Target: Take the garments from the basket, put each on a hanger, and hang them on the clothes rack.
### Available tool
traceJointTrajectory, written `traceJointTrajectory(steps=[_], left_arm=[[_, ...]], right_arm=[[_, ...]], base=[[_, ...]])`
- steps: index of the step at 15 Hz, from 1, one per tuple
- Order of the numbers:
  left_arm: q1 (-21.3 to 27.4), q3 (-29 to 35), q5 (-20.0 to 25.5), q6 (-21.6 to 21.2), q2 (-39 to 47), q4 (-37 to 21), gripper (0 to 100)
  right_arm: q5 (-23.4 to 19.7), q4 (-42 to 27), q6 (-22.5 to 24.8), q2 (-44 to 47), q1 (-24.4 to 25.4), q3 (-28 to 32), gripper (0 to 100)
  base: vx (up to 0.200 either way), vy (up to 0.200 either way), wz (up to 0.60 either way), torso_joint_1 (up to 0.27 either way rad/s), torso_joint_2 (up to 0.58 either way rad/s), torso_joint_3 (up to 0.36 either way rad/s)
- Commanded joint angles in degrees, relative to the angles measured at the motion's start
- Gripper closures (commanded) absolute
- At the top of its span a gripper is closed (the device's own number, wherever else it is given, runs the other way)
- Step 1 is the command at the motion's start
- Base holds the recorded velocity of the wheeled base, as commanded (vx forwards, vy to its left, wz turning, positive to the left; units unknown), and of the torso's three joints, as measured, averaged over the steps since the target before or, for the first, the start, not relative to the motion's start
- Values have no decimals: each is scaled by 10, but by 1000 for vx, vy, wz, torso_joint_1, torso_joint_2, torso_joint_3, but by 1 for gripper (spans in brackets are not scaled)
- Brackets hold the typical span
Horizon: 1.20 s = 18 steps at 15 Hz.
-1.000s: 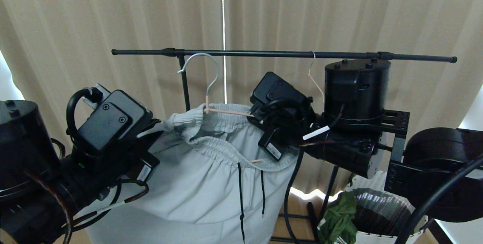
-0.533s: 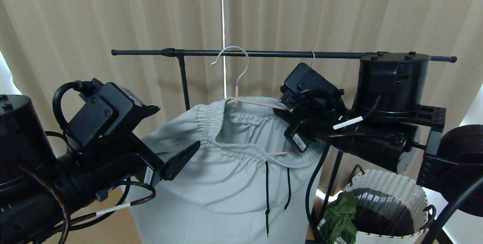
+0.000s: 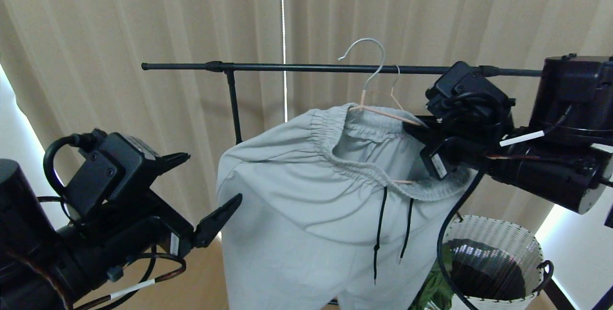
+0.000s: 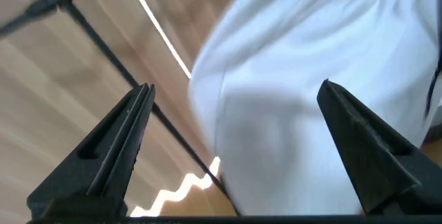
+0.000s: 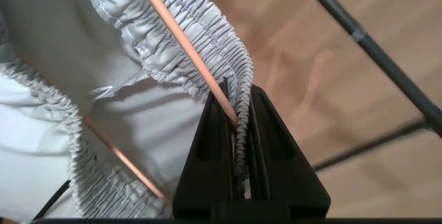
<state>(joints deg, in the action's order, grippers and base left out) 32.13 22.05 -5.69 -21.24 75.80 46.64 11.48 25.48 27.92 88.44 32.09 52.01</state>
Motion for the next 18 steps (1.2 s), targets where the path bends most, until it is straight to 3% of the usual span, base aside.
traceJointTrajectory(steps=[1,6,10,15,16,18], left_arm=[[-35,-55,0,7,2,12,0],[-77,-40,0,52,70,20,0],[-64,-44,2,69,126,105,0],[-22,-44,4,67,124,116,0],[-16,-45,9,67,122,116,100],[-15,-47,16,66,118,117,100]], right_arm=[[-1,0,0,-42,-17,-12,100],[-8,0,0,-87,-13,-43,100],[-8,0,-1,-100,-10,-45,100],[-8,1,-1,-99,6,-43,100],[-8,1,-1,-98,6,-43,100],[-8,2,-1,-98,6,-43,100]], base=[[0,0,0,0,0,0],[0,0,0,0,0,0],[0,0,0,0,0,0],[0,0,0,0,0,0],[0,0,0,0,0,0],[0,0,0,0,0,0]])
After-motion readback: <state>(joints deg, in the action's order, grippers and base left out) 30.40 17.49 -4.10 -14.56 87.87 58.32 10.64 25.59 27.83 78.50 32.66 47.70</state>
